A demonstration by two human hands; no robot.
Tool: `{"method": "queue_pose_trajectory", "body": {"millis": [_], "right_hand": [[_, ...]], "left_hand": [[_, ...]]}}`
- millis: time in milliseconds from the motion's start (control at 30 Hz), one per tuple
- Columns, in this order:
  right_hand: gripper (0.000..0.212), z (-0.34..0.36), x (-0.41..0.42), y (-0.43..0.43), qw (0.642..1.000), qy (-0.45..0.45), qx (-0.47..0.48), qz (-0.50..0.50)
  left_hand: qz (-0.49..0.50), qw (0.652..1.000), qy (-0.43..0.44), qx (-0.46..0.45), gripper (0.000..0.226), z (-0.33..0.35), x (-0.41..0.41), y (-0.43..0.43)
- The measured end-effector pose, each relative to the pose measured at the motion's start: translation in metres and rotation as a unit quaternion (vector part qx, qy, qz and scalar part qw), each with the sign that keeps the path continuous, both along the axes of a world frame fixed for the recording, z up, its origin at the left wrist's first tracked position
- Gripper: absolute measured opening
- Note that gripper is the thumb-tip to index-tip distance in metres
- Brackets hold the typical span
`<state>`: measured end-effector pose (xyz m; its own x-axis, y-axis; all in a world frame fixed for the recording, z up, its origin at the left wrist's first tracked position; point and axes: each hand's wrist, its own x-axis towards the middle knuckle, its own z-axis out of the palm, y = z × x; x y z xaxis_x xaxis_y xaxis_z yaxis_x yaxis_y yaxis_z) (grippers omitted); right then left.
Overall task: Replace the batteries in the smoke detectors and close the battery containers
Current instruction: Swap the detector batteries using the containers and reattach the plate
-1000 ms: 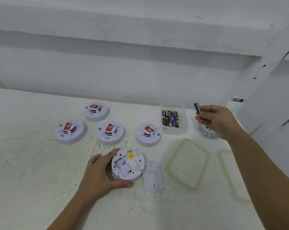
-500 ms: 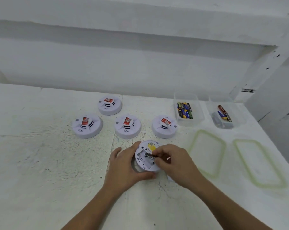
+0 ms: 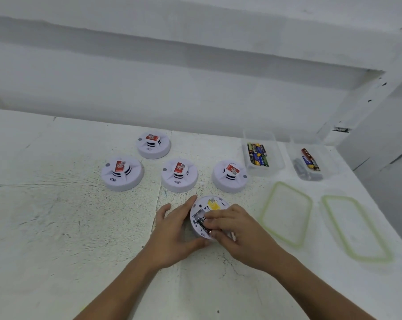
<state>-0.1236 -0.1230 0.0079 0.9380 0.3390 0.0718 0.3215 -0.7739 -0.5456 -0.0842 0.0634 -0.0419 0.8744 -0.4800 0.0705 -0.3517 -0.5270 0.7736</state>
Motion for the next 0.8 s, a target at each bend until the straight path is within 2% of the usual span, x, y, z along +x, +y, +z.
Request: {"method": "queue_pose_trajectory", "body": {"millis": [133, 300, 467, 800], "right_hand": [[0.022, 0.005, 0.005, -0.002, 0.998, 0.063, 0.021, -0.006], [0.019, 0.008, 0.011, -0.005, 0.995, 0.098, 0.028, -0.025], [0.023, 0.006, 0.015, -0.012, 0.995, 0.089, 0.011, 0.039], [0.027, -0.004, 0.023, -0.016, 0.993, 0.11, 0.05, 0.002]], "left_hand": [[-0.018, 1.0, 0.008, -0.008, 0.081, -0.001, 0.002, 0.003], [-0.028, 1.0, 0.007, 0.002, 0.07, -0.001, 0.005, 0.006], [-0.026, 1.0, 0.0, -0.002, 0.071, -0.003, 0.004, 0.005], [-0.008, 1.0, -0.016, -0.008, 0.074, -0.004, 0.003, 0.003]]}}
